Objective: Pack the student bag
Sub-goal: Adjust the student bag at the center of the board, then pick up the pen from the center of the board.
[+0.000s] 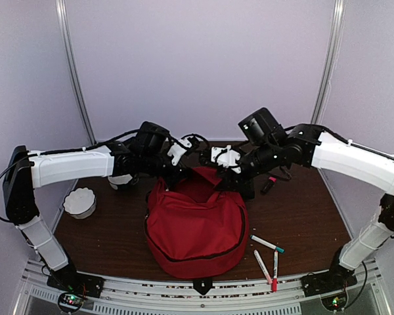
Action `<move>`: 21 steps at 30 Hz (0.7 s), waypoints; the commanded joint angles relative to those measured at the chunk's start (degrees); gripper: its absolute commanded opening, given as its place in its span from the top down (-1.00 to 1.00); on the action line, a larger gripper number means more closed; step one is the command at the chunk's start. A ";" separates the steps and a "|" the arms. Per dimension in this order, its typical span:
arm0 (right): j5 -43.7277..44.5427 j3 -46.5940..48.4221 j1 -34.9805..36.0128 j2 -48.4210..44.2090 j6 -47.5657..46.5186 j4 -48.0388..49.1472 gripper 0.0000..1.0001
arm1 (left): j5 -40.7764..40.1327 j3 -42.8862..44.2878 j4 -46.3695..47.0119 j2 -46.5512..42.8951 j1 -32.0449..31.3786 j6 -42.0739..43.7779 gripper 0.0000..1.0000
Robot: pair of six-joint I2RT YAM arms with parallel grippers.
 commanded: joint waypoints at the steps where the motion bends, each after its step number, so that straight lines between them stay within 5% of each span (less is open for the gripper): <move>1: -2.58 -1.58 -3.48 -5.59 0.93 -8.85 0.19 | 0.38 1.76 2.55 -1.23 0.85 -0.64 0.85; 13: 12.31 -27.25 -12.96 -15.28 -5.08 -12.42 0.23 | 1.19 2.02 1.96 -1.68 0.87 -0.75 0.84; 17: 10.46 -24.65 -19.18 -10.49 -8.02 -12.27 0.26 | 1.35 2.02 1.92 -1.77 0.87 -0.79 0.83; 21: 9.96 -17.19 -25.07 -3.70 -20.62 -14.90 0.27 | 1.51 1.94 1.87 -1.68 0.86 -0.87 0.81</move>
